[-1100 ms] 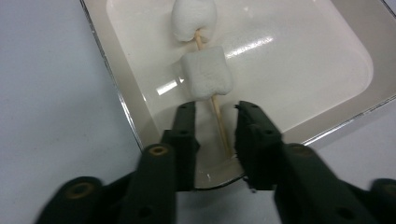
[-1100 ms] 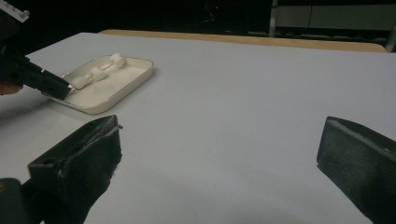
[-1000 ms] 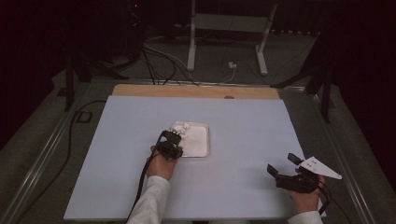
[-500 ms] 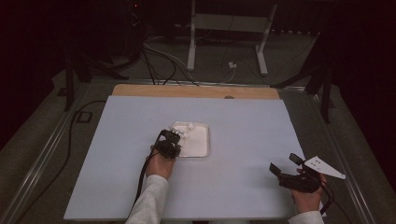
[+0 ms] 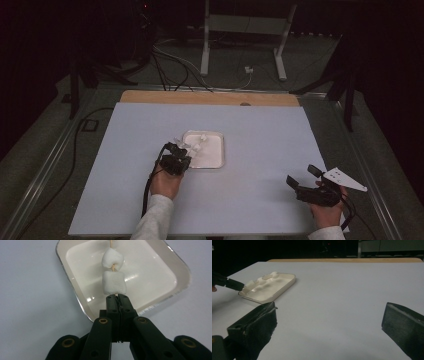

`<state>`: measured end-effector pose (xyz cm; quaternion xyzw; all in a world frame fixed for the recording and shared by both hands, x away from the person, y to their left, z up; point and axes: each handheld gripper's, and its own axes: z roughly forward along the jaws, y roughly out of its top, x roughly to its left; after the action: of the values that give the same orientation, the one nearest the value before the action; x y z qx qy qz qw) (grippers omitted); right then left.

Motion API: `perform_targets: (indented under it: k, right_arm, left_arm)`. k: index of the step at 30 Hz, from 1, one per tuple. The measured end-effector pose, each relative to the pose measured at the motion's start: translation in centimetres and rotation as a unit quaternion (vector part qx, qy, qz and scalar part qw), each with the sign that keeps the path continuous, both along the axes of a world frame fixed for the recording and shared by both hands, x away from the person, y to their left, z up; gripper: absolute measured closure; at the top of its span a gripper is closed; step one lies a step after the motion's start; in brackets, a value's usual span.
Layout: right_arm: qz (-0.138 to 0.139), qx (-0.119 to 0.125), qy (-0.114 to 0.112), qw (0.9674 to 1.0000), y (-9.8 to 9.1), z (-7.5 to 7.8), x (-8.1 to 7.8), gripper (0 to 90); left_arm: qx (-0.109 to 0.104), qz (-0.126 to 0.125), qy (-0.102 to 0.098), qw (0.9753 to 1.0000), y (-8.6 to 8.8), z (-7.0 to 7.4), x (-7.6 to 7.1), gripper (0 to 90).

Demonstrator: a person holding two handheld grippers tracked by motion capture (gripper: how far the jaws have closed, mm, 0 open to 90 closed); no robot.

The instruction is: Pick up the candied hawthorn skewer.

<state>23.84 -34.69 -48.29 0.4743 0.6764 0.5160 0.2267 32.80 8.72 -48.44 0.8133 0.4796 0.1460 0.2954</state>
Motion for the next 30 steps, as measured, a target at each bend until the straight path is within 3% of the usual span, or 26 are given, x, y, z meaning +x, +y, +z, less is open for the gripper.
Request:
perform_targets:
  k: [6,10,21,30]
  right_arm:
    - [0.022,-0.002,0.001,0.9998,1.7,0.7,0.3,0.0]
    - [0.054,-0.012,-0.003,0.9985,4.2,1.7,1.5,0.0]
    - [0.085,0.044,0.032,0.9949,7.9,2.9,6.1,0.0]
    - [0.114,0.052,0.053,0.9907,10.8,4.5,9.0,0.5]
  left_arm:
    - [-0.020,-0.007,-0.021,0.9995,0.4,0.5,-1.2,90.0]
    - [-0.030,-0.016,-0.036,0.9988,0.3,1.1,-1.7,90.0]
    - [-0.048,-0.039,-0.057,0.9965,0.2,2.3,-2.7,90.0]
    - [-0.059,-0.065,-0.076,0.9933,-0.3,2.9,-3.8,90.0]
